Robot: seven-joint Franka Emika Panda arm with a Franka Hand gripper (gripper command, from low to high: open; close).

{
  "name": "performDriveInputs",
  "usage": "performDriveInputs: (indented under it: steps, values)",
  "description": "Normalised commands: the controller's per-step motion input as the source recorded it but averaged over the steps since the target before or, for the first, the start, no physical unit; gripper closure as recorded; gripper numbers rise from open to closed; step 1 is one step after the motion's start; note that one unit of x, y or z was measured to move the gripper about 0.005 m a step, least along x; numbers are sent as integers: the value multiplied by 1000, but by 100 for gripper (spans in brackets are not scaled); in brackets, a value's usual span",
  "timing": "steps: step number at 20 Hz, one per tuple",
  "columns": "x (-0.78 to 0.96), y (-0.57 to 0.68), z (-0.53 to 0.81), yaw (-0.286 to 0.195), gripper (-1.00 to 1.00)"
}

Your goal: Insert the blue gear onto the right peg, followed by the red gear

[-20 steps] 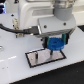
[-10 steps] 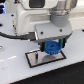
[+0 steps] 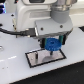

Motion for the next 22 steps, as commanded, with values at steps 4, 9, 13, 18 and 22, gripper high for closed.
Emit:
performDriveInputs:
  steps: [4,9,13,18,22]
  values:
    - [261,-11,-68,0,100]
    - [220,6,-116,0,100]
    - [73,-5,-4,0,100]
    - [184,-45,331,0,100]
    - [228,-25,26,0,100]
